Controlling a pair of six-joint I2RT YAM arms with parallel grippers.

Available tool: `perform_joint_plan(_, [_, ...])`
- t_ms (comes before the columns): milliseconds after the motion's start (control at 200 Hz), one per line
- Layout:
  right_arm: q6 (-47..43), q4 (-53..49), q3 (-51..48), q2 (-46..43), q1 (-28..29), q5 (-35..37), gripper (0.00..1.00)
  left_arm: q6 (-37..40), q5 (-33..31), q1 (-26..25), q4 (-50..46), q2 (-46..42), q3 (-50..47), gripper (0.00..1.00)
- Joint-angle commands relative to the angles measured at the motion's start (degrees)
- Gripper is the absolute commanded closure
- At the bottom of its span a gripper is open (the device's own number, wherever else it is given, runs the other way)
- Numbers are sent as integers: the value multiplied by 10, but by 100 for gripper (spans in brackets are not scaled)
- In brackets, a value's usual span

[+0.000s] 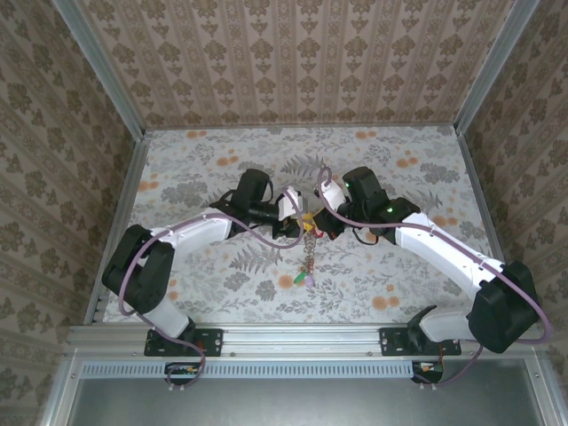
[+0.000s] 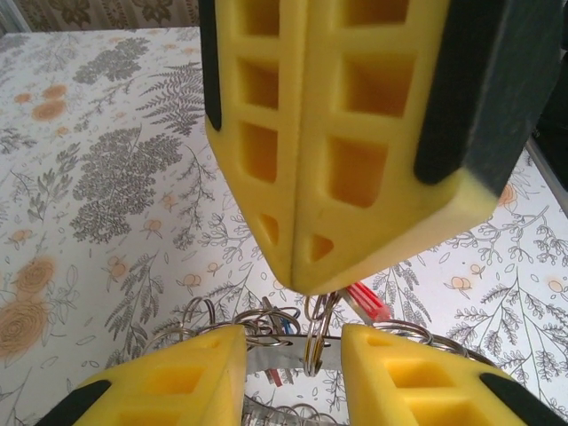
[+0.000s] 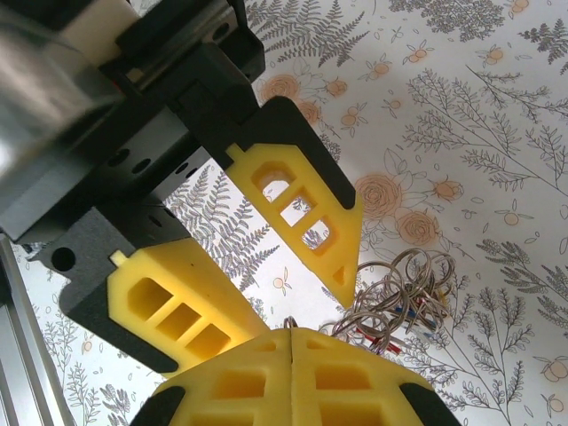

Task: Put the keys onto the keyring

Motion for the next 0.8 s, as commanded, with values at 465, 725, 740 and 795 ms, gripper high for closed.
perform_joint_plan(465, [-2, 0, 22, 3, 0, -18, 100, 20, 21, -3, -19, 8, 26, 73])
perform_joint_plan(725, [-2, -5, 23, 3, 0, -19, 100, 19, 17, -7, -15, 9, 28, 91])
perform_joint_plan(740, [-2, -5, 23, 3, 0, -18, 100, 18, 17, -7, -14, 9, 28, 92])
perform_joint_plan(795, [-2, -8, 22, 4, 1, -18, 100, 17, 14, -8, -12, 7, 28, 97])
